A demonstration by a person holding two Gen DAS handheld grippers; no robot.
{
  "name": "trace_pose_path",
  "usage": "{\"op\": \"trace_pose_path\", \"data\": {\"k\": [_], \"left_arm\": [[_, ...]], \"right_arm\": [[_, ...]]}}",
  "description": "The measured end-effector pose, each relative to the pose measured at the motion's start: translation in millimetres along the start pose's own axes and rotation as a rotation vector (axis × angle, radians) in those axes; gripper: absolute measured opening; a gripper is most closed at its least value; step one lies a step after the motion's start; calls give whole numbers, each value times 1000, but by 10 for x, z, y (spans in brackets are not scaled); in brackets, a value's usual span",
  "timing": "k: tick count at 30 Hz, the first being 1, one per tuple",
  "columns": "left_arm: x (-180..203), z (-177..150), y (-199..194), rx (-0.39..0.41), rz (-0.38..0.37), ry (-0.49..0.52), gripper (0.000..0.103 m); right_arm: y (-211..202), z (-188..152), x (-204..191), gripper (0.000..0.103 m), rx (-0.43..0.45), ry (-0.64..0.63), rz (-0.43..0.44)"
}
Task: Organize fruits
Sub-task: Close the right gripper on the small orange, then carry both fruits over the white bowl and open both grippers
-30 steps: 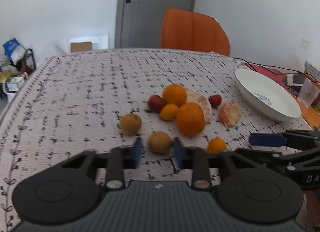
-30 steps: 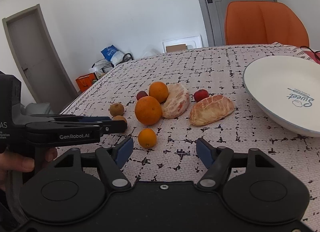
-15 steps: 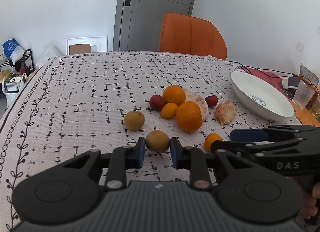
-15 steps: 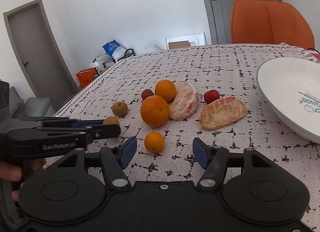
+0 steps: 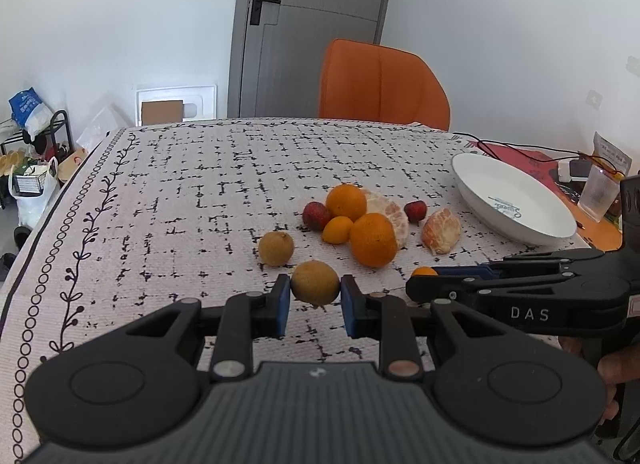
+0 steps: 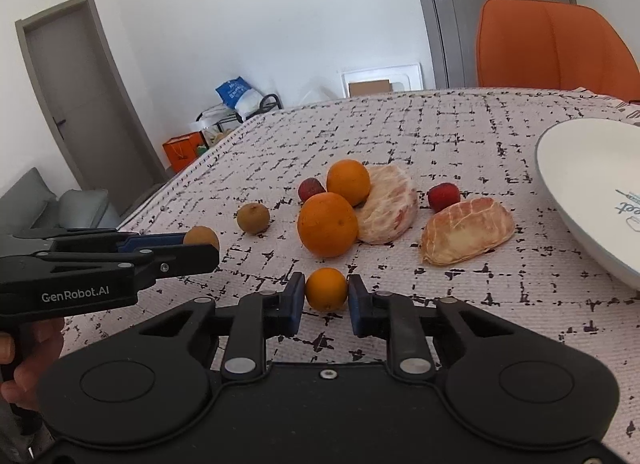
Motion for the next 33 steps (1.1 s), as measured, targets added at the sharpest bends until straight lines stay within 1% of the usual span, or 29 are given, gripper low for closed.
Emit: {"op": "trace_pose_path", "data": {"k": [5, 15, 22, 33], "left_arm": [[134, 7, -37, 9, -14, 25, 25], [418, 73, -27, 13, -46, 84, 25], [634, 162, 19, 19, -67, 131, 25], [1055, 340, 127, 29, -105, 228, 25]], "right_arm": [[-134, 2, 38, 22, 25, 7, 4], [-392, 14, 185, 22, 85, 36, -14], [-602, -3, 365, 22, 131, 65, -43], [-930, -40, 746, 22, 214, 131, -115]]}}
Point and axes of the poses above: each gripper's, at about its wrist camera, not at the fingertips, and y roughly the way its jaws point, x to its right, z to its top, the point moved 1 cm from there along y, roughly the way its jaws point, and after that the axes turned 3 degrees about x, right-handed, at the moved point
